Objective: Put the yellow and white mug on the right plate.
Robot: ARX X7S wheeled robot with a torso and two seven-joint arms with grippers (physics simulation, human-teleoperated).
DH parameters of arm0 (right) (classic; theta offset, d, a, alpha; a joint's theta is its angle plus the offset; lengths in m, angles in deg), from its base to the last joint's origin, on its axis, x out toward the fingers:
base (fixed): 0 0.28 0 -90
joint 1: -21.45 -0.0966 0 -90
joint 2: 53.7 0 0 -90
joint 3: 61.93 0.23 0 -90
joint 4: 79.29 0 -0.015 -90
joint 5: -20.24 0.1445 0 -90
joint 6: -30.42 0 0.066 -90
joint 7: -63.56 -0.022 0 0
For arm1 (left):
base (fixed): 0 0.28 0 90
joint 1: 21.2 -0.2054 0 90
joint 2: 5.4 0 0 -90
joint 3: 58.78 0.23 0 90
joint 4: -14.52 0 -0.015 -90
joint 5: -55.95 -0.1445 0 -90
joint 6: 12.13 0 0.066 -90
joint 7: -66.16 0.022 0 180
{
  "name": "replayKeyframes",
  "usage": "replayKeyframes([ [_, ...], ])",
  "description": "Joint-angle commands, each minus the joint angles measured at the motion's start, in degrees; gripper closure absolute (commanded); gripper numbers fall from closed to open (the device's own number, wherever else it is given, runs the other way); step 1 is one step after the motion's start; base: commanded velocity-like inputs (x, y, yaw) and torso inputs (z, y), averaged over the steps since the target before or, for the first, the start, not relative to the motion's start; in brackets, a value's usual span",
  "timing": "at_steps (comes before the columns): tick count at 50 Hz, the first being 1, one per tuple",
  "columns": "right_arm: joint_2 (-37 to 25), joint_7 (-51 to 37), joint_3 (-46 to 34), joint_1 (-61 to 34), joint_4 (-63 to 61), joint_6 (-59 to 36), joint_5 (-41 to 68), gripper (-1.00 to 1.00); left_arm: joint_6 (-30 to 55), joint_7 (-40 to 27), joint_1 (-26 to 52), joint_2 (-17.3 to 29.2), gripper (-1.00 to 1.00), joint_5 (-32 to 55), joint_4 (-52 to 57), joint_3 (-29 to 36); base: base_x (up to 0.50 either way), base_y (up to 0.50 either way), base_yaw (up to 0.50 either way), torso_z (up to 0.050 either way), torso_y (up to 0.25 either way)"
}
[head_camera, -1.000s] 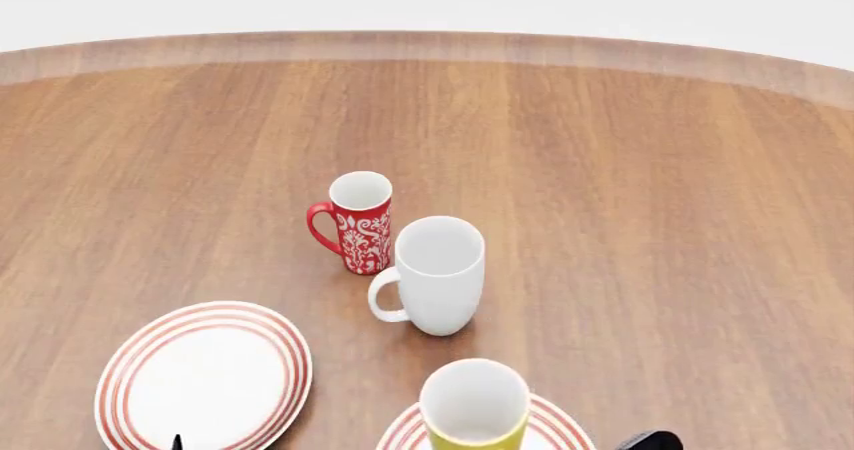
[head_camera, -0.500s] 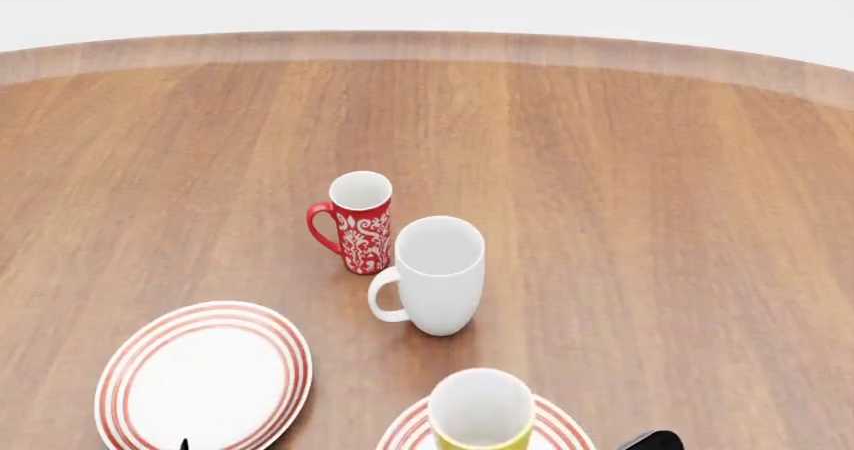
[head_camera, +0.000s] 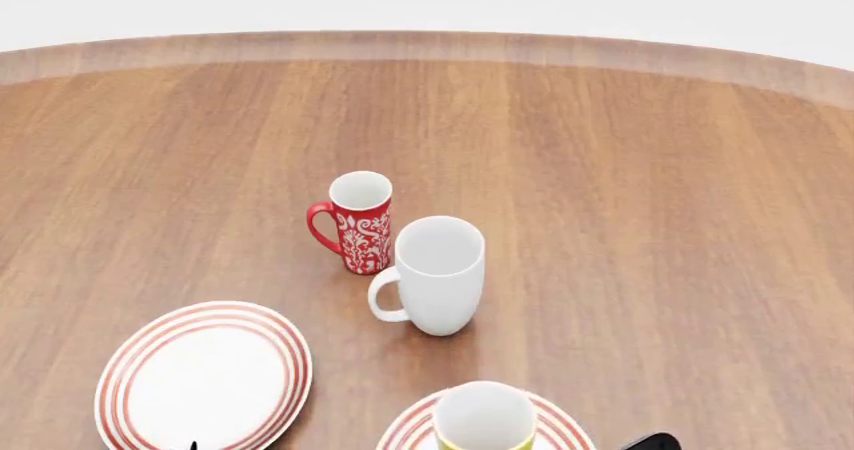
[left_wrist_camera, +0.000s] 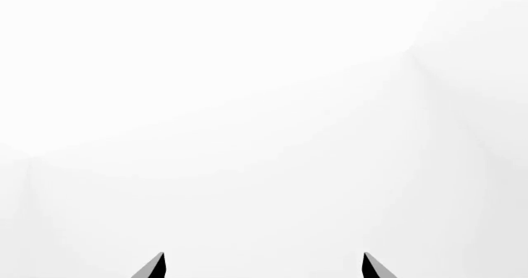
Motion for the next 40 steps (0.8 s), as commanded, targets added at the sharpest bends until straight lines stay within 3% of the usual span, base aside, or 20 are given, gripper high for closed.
replayKeyframes([
  [1,1.4,1.4,1.5,-0.3,0.5,-0.3,-0.9,1.00,0.4,1.2,0.0,-0.9,-1.00,-0.9,0.2,-1.0,0.00,0.00,0.00,0.000,0.000],
  [27,2.1,-0.3,3.8,-1.6,1.5,-5.7,4.4,1.00,1.0,0.8,0.3,-0.4,-1.00,-0.6,0.4,-0.5,0.00,0.00,0.00,0.000,0.000],
  [28,1.8,-0.5,3.7,-1.3,0.8,-5.9,4.4,-1.00,1.1,0.8,0.3,-0.4,-1.00,-0.4,0.4,-0.5,0.00,0.00,0.00,0.000,0.000],
  [40,-0.9,-2.7,4.2,2.5,-5.4,-7.3,6.2,-1.00,1.5,0.3,0.5,-0.4,-1.00,-0.3,0.5,-0.6,0.00,0.00,0.00,0.000,0.000],
])
